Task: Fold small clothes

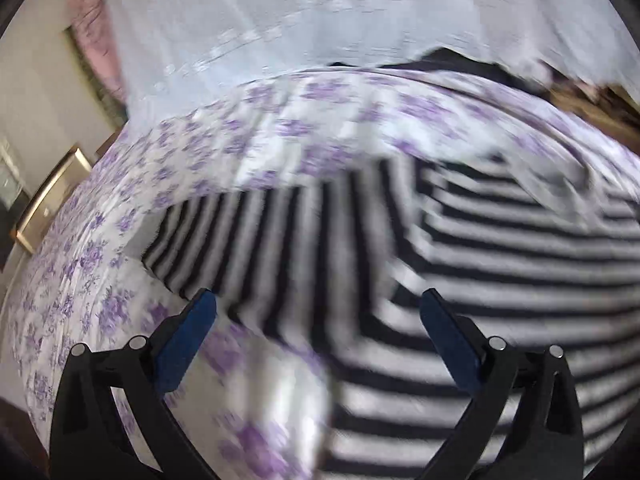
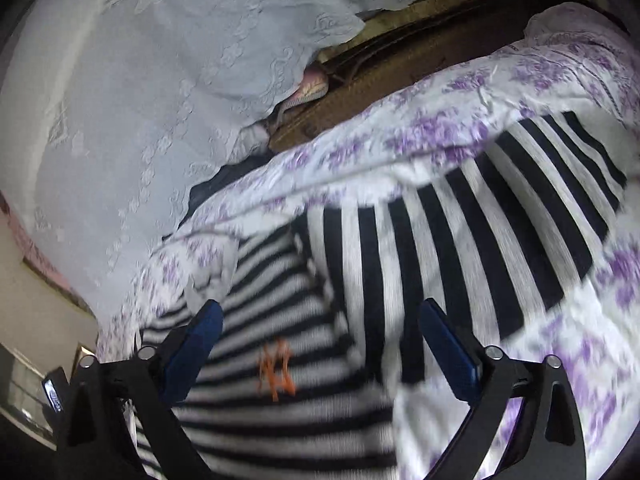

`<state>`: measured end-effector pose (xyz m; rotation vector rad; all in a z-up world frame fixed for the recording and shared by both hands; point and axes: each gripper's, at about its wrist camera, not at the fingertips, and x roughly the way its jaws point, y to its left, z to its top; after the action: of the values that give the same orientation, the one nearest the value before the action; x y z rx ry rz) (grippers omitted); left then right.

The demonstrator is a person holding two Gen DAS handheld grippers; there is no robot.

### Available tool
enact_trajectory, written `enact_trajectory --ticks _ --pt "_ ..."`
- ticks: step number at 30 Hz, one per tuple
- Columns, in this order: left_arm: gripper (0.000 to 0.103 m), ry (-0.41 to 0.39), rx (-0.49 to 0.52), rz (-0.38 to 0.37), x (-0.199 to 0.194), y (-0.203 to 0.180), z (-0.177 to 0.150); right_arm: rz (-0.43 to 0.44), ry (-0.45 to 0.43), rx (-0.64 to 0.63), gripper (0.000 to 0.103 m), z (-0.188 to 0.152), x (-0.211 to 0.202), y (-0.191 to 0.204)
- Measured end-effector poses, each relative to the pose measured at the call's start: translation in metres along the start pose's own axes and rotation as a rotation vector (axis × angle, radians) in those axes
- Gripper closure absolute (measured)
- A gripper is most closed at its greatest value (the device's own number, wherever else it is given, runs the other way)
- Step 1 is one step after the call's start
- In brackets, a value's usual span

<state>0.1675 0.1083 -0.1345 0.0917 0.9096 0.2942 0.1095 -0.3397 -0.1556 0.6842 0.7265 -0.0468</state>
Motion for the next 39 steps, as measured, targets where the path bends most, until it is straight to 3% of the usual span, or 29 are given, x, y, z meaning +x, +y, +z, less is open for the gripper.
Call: enact_trajectory --ticks 4,6,7,8,10,11,12,13,15,17,19,22,25,28,30,31,33,35,39 --pt "0.004 0.068 -0.024 -0.013 0.043 0.003 0.022 0.013 0.067 -0.001 0.039 0.022 0.038 0.006" --pt "0.004 0.061 0.006 0.046 0.064 -0.004 0.028 -0.048 0.095 -0.03 0.044 0.03 0.06 0.003" --pt "0.004 0.06 0.004 0.039 0.074 -0.002 0.03 -0.116 0.109 -0.046 0.056 0.033 0.075 -0.004" --pt "0.004 0.062 -0.014 0.011 0.078 0.003 0.026 -0.137 0.111 -0.049 0.065 0.036 0.084 -0.011" --pt "0.004 0.099 -0.114 -0.104 0.088 0.026 0.027 -0.085 0.08 -0.005 0.075 0.046 0.087 -0.032" --pt "0.004 0.101 -0.138 -0.109 0.092 0.034 0.028 -0.048 0.091 0.036 0.076 0.05 0.088 -0.04" --pt "0.004 0.089 -0.17 -0.057 0.095 0.045 0.03 -0.011 0.097 0.07 0.076 0.053 0.087 -0.048" --pt "0.004 0.087 -0.185 -0.053 0.097 0.048 0.028 0.005 0.098 0.074 0.077 0.054 0.085 -0.052" --pt "0.004 0.098 -0.218 -0.11 0.099 0.058 0.028 -0.013 0.071 0.055 0.074 0.05 0.078 -0.048" --pt "0.004 0.084 -0.208 -0.104 0.09 0.058 0.025 -0.044 0.018 0.01 0.06 0.042 0.055 -0.032" --pt "0.004 0.049 -0.173 -0.125 0.069 0.053 0.018 -0.016 -0.005 -0.056 0.054 0.034 0.033 -0.016" --pt "0.004 -0.006 -0.091 -0.189 0.033 0.042 0.006 -0.024 -0.013 -0.098 0.051 0.016 0.01 -0.005" --pt "0.004 -0.042 0.039 -0.256 -0.008 0.023 -0.025 -0.013 0.049 -0.14 0.051 -0.02 -0.011 0.001" --pt "0.004 -0.021 0.177 -0.362 -0.037 0.003 -0.071 -0.052 0.094 -0.278 0.047 -0.066 -0.034 0.017" --pt "0.004 0.013 0.281 -0.404 -0.049 -0.014 -0.107 -0.067 0.106 -0.364 0.038 -0.098 -0.049 0.026" --pt "0.004 0.035 0.342 -0.4 -0.049 -0.024 -0.124 -0.077 0.119 -0.409 0.032 -0.115 -0.055 0.029" --pt "0.004 0.016 0.431 -0.294 -0.051 -0.04 -0.151 -0.151 0.191 -0.56 0.026 -0.161 -0.056 0.033" --pt "0.004 -0.025 0.46 -0.247 -0.063 -0.041 -0.157 -0.236 0.125 -0.677 0.026 -0.185 -0.073 0.042" --pt "0.004 -0.055 0.397 -0.292 -0.088 -0.026 -0.162 -0.215 0.028 -0.684 0.026 -0.198 -0.114 0.047"
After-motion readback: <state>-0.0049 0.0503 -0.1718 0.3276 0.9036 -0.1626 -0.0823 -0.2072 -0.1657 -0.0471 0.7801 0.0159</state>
